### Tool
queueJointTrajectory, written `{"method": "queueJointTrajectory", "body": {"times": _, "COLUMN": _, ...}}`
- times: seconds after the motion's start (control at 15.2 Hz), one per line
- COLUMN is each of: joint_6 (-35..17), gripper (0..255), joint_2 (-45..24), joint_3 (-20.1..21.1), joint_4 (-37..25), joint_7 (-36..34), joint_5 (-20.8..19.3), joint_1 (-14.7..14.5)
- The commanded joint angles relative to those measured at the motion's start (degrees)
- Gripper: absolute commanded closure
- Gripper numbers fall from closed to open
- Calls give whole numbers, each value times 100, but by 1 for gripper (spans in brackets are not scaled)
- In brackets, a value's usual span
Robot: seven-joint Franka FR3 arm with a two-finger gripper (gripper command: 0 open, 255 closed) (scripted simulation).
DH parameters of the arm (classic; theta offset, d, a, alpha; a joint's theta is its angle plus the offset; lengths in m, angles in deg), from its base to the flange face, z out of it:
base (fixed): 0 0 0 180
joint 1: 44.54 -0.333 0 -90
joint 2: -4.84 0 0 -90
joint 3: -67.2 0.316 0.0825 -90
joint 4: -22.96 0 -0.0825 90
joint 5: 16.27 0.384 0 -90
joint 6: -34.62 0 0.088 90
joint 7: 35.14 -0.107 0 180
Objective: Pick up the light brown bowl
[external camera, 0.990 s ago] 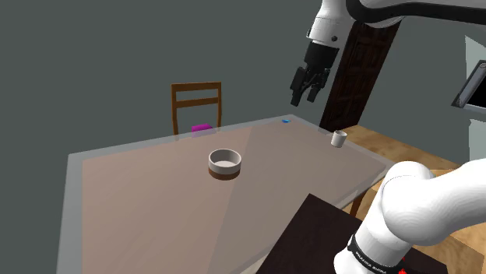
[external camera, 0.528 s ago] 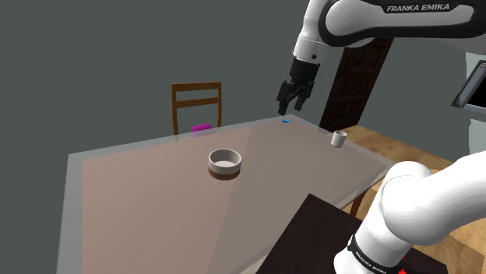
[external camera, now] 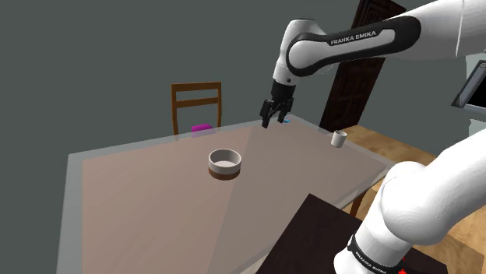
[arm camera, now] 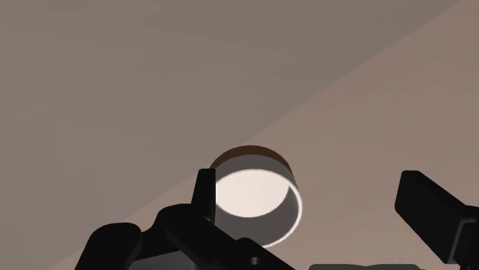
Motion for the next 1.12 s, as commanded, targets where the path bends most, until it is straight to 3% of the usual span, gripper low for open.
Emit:
{"method": "queueJointTrajectory", "body": {"times": 0.0, "joint_6": -340, "gripper": 0, "joint_2": -355, "joint_3": -73, "joint_4": -14, "joint_7": 71, "joint_5": 12, "joint_1": 1}}
{"method": "queueJointTrajectory", "body": {"times": 0.53, "joint_6": -1460, "gripper": 0, "joint_2": -2031, "joint_3": -357, "joint_4": -515, "joint_7": 484, "joint_5": 260, "joint_1": 4}}
{"method": "queueJointTrajectory", "body": {"times": 1.06, "joint_6": -2176, "gripper": 0, "joint_2": -3820, "joint_3": -429, "joint_4": -1499, "joint_7": 1006, "joint_5": 783, "joint_1": 143}}
